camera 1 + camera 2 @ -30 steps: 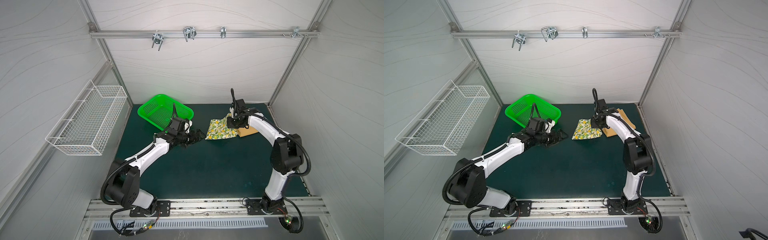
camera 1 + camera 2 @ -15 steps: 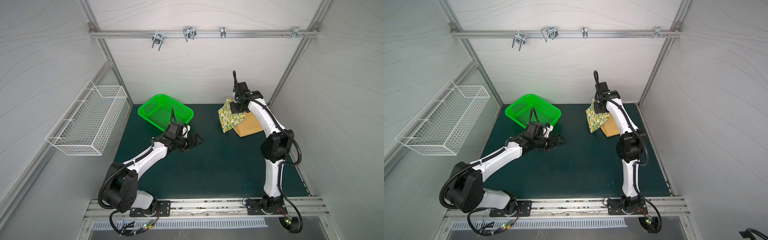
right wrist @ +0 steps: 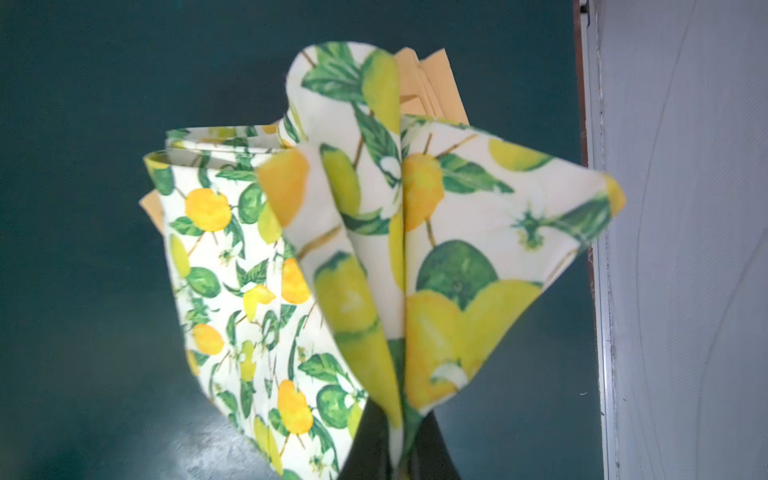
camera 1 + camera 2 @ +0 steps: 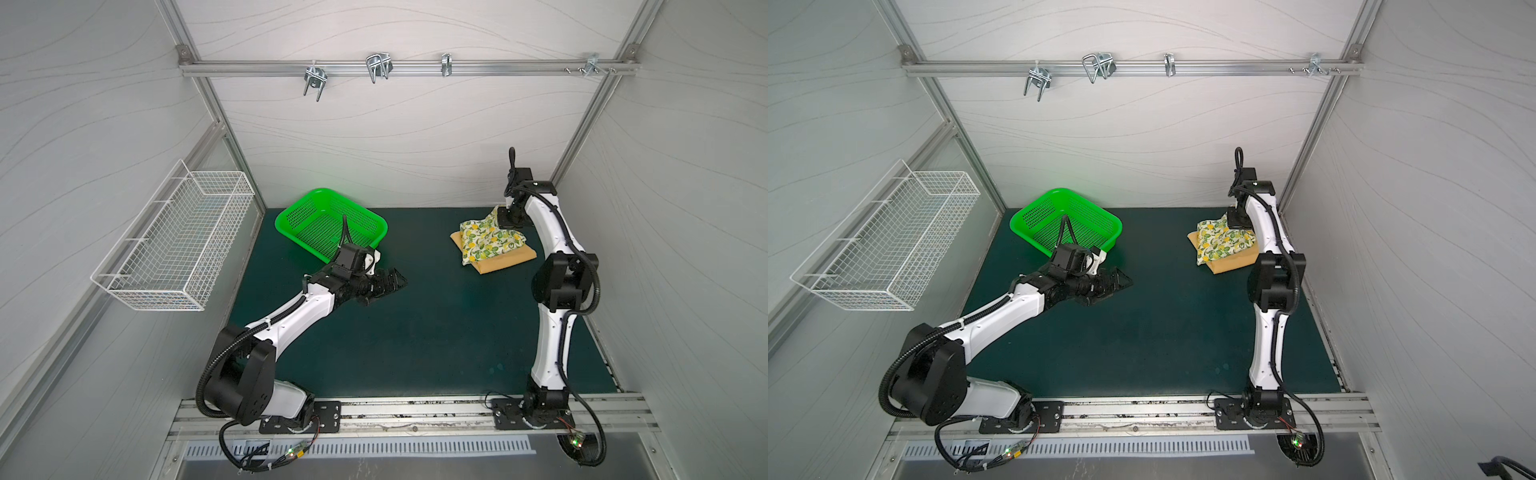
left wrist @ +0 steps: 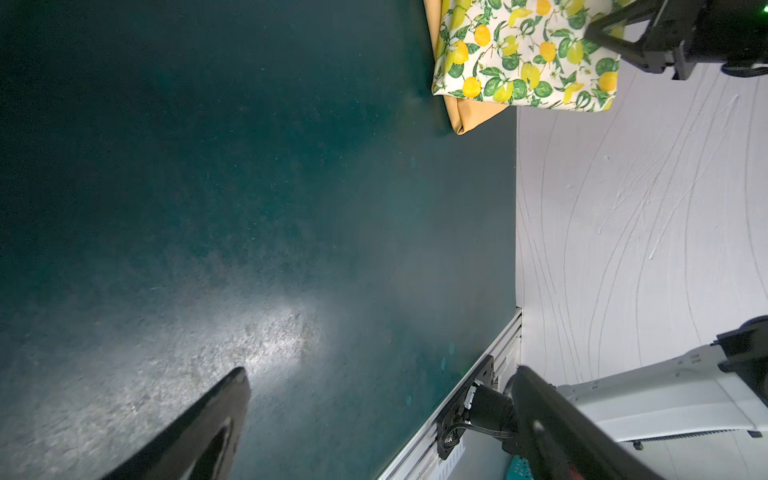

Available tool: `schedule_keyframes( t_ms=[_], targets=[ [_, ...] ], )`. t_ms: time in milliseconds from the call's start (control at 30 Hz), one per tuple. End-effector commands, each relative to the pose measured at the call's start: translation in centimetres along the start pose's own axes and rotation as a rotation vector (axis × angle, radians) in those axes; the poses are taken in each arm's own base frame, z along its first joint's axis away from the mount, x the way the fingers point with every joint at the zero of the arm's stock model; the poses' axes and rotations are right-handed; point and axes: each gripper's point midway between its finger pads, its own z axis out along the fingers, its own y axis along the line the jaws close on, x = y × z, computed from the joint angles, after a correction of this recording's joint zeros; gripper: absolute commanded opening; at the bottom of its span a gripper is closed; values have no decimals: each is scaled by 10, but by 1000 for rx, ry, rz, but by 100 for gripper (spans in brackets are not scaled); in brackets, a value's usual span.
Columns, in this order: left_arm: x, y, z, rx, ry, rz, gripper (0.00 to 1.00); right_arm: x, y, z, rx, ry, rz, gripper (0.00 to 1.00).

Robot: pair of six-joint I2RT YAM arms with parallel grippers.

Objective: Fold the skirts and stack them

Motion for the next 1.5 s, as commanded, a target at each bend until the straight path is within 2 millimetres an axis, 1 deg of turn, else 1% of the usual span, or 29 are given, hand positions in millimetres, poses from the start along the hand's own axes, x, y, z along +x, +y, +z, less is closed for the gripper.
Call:
schedule_keyframes(
  t_ms=[0,33,100,167,233,367,433,500,533,600,700,767,833,933,1000,1067,1133,1267,1300,1333,1400,1467],
  targets=[
    [-3,-4,-3,20,-9,23,99,13,-13,30,60,75,-3,20],
    [-2,-4,-4,16,-7,23,99,15,-18,37,82,84,9,26],
    [-1,-3,-6,10,-8,23,99,15,-27,43,100,83,50,39],
    [0,-3,-9,2,-10,28,99,11,-33,40,101,60,86,52],
    [0,-3,-12,-14,-13,34,99,5,-34,30,92,26,107,60],
    [-5,-6,-25,-47,-35,55,99,-5,-28,-5,25,-60,147,68],
    [-9,-7,-36,-91,-57,78,99,-8,-21,-30,-26,-119,161,75],
    [-17,-5,-51,-163,-95,122,99,-8,-11,-56,-92,-178,171,76],
    [-22,-3,-58,-205,-114,144,99,-6,-7,-66,-122,-203,176,98],
    [-30,5,-76,-320,-148,188,99,0,4,-88,-197,-237,188,99],
    [-39,24,-105,-514,-200,234,99,15,22,-114,-249,-292,175,99],
    [-43,41,-125,-647,-237,263,99,27,34,-131,-299,-328,200,99],
    [-43,58,-142,-772,-260,287,99,39,46,-144,-349,-359,217,99],
    [-39,79,-158,-899,-270,303,99,61,64,-154,-416,-397,224,99],
    [-33,91,-165,-956,-257,299,99,76,72,-157,-442,-405,220,99],
    [-23,106,-175,-983,-237,215,99,90,81,-155,-469,-394,216,99],
    [-12,126,-177,-975,-174,137,99,100,89,-152,-499,-386,200,99],
    [11,165,-166,-964,-15,18,99,117,98,-145,-550,-354,193,99],
    [12,172,-163,-965,7,-6,99,120,99,-142,-553,-349,191,99],
    [13,175,-155,-941,31,-23,99,123,99,-139,-554,-347,189,99],
    [8,185,-147,-965,59,-33,99,129,100,-132,-546,-336,181,99],
    [2,199,-141,-1013,89,-32,99,136,100,-124,-538,-319,170,99]
  ],
)
